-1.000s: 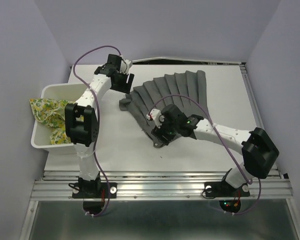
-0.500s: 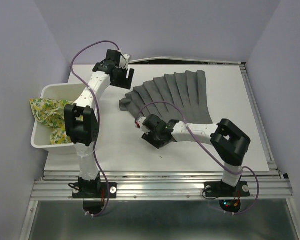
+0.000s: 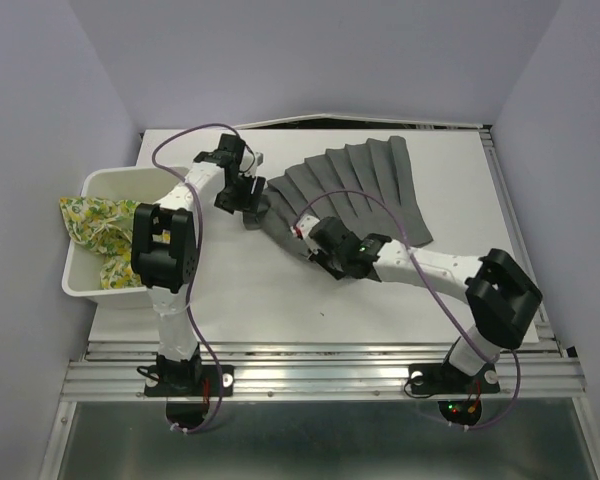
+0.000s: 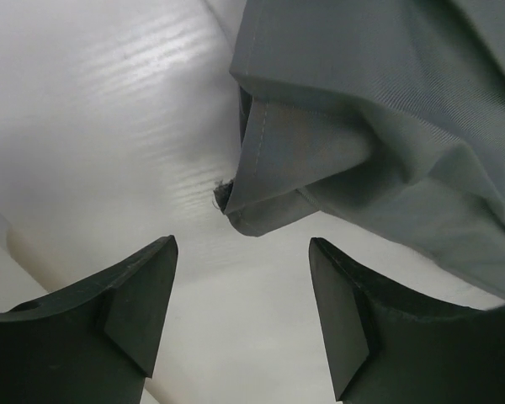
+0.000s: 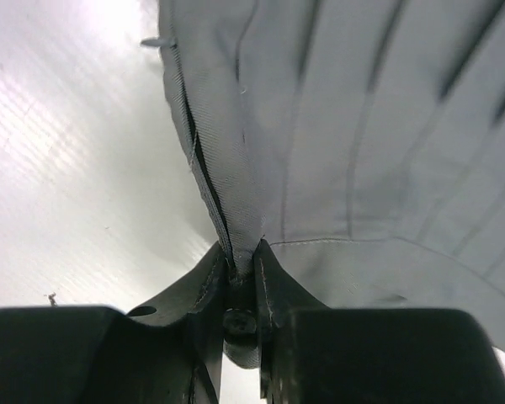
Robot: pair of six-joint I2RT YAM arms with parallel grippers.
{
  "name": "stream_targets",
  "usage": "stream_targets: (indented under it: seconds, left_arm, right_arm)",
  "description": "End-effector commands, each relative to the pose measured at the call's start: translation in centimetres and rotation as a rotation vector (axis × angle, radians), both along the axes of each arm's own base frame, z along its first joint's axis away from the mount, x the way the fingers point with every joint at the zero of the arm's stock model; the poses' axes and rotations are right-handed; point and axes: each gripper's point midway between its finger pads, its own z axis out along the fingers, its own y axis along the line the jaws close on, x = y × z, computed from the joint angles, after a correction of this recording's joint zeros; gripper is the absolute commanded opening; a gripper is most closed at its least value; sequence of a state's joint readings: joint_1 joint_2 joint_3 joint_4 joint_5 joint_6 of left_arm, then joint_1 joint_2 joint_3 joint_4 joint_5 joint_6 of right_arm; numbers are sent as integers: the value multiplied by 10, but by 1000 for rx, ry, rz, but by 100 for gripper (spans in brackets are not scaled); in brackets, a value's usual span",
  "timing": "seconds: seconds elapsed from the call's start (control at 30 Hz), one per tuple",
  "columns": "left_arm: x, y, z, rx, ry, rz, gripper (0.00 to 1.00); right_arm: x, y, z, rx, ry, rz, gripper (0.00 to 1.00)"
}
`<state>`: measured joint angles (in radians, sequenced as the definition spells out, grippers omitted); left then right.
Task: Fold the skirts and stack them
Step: Flatten the skirt out
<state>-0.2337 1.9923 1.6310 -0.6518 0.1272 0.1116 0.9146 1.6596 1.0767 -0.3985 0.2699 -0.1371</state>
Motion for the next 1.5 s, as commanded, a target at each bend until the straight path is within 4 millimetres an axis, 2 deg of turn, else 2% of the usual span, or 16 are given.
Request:
stream_targets:
  seconds: [0.0,0.2,0.4,0.57,0.67,0.73,0.83,1.03,1.17,1.27,1.37,1.43,1.47]
  left_arm:
    - [-5,-3,19,-44,-50,-4,72]
    - [-26,-18,6,-138,3,-34,66]
    - [-22,-25,-5,-172,20,-17,60]
    - [-26,-19,-16,-143,40,3,56]
    - [-24,-10,-22,-97,38,41,47]
    - [-24,-8,-22,-88,37,58,45]
    - [-25,-6,-18,-83,31,67,47]
    - [-37,-4,-25,-82,51,76,62]
    - [-42,-7,-32,-100,69,68,63]
    - [-39,-11,-33,-122,71,60,63]
    - [-33,-26,-28,-197,53,25,56]
    - [-28,-33,-22,-237,26,5,45]
    - [-26,-34,-20,-242,11,3,33]
  right_arm:
    - [18,0,51,114,-98,-37,1]
    - [28,-10,58,132,-96,-70,1]
    - [36,-11,68,158,-101,-89,1]
    - [46,-17,79,178,-111,-115,1]
    - [49,-20,83,186,-109,-125,1]
    - [48,-19,85,191,-112,-123,1]
    - [49,-23,87,191,-110,-131,1]
    - [50,-23,88,190,-114,-134,1]
    - [54,-26,92,192,-122,-143,1]
    - [57,-28,96,203,-126,-155,1]
    - [62,-35,103,215,-137,-177,1]
    - [64,-37,108,225,-141,-185,1]
    - [67,-40,109,225,-144,-193,1]
